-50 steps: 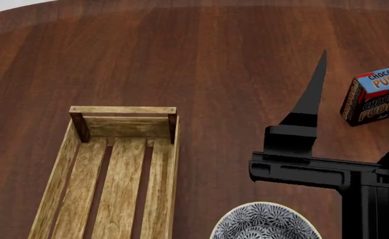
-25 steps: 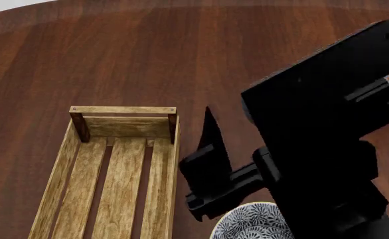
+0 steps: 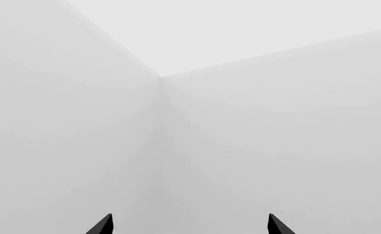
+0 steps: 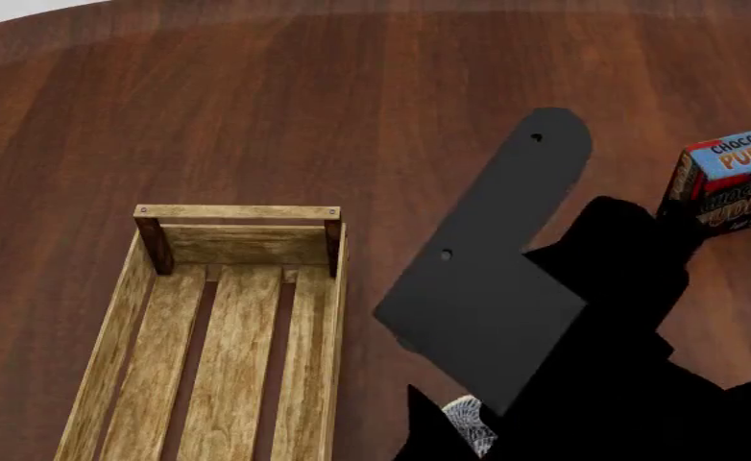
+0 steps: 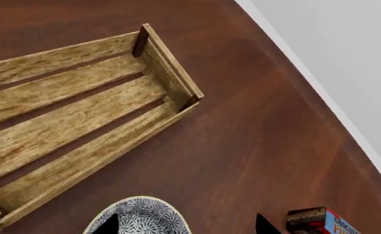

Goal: Stack the left bowl on the right bowl and place them in the tray.

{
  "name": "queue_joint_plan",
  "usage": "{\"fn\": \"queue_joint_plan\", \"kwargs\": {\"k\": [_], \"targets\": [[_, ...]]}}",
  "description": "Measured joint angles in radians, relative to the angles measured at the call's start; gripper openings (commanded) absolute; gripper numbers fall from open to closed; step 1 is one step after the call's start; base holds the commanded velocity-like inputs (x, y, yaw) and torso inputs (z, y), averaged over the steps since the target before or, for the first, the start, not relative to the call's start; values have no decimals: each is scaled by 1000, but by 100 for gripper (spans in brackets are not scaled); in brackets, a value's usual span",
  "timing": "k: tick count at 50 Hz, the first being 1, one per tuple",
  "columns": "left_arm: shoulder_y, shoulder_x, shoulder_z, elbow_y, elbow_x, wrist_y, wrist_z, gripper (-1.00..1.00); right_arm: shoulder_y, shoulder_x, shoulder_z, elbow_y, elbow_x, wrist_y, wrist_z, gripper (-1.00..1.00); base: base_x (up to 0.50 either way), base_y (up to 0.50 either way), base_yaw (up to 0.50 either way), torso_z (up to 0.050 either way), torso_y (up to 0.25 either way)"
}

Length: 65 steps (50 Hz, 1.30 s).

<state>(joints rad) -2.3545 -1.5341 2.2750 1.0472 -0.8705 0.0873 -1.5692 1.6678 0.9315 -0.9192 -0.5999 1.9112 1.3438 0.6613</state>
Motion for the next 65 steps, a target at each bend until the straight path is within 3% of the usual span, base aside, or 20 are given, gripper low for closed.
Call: {"fn": "queue_joint_plan", "kwargs": {"k": [27, 65], "targets": [[1, -13, 29, 0, 20, -1, -1, 100, -120, -61, -110, 30, -247, 115, -279, 100, 0, 0, 0, 0, 0], [65, -36, 46, 0, 91, 47, -1, 100, -315, -138, -311, 48, -557, 29, -476, 100, 0, 0, 0, 0, 0]]}}
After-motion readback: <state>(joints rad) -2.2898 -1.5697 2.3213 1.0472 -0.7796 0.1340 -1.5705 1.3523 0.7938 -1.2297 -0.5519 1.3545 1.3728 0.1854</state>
